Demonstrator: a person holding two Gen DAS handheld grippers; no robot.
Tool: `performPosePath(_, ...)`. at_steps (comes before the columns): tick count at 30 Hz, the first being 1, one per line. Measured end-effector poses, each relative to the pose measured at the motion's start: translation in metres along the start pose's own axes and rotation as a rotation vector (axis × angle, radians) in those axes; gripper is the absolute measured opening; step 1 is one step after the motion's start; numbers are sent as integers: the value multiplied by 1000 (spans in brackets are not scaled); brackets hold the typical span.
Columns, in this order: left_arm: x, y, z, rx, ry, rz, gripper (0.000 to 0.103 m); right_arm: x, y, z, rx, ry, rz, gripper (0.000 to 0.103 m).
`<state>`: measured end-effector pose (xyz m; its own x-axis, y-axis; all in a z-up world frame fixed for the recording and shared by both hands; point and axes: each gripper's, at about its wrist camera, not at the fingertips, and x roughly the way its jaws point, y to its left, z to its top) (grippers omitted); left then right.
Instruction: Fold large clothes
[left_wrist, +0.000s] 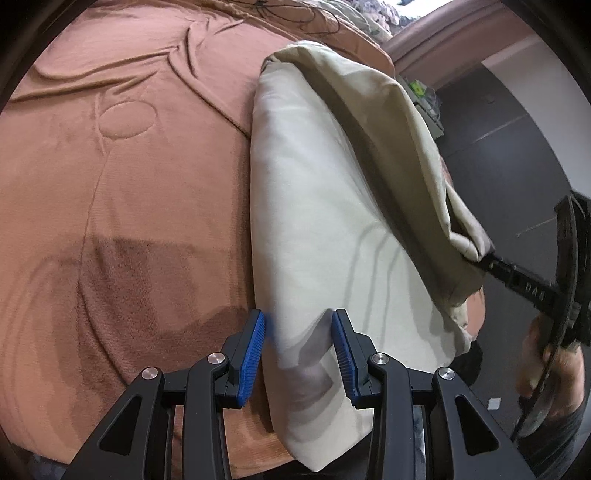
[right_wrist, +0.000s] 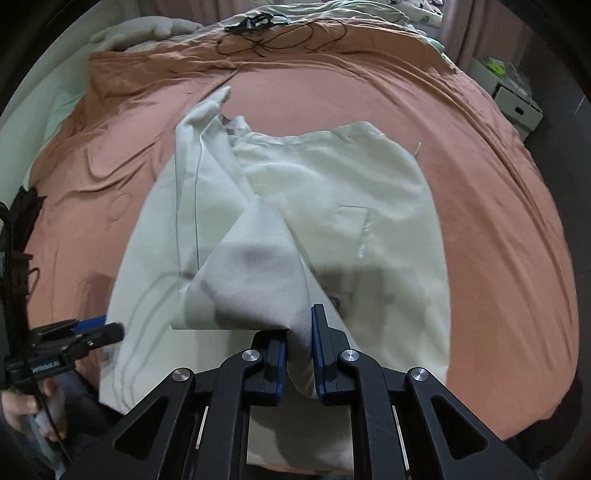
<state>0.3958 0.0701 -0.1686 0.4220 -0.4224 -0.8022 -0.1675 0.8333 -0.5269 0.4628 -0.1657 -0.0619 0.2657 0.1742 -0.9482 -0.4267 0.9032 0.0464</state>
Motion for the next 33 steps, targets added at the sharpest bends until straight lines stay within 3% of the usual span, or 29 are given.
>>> performPosePath(3, 2, -2, 6, 4, -1, -7, 38, -1, -2, 4, -7, -28, -22, 12)
performPosePath(9, 11, -1, 21, -4, -5, 1, 38, 2, -25, 1, 78, -72, 38, 12)
performPosePath(22, 14, 0, 29, -14, -9, 4, 39, 16, -64, 35, 154, -51, -27, 10)
performPosePath(28, 18, 7, 40, -22, -4, -1, 39, 46, -99, 47, 263, 1, -77, 9)
performPosePath(32, 19, 4, 43, -18, -9, 14, 39, 53, -129, 50, 384, 31, -91, 25)
performPosePath(33, 20, 5, 45, -16, -13, 13, 39, 49, -131, 50, 387, 15, -81, 36)
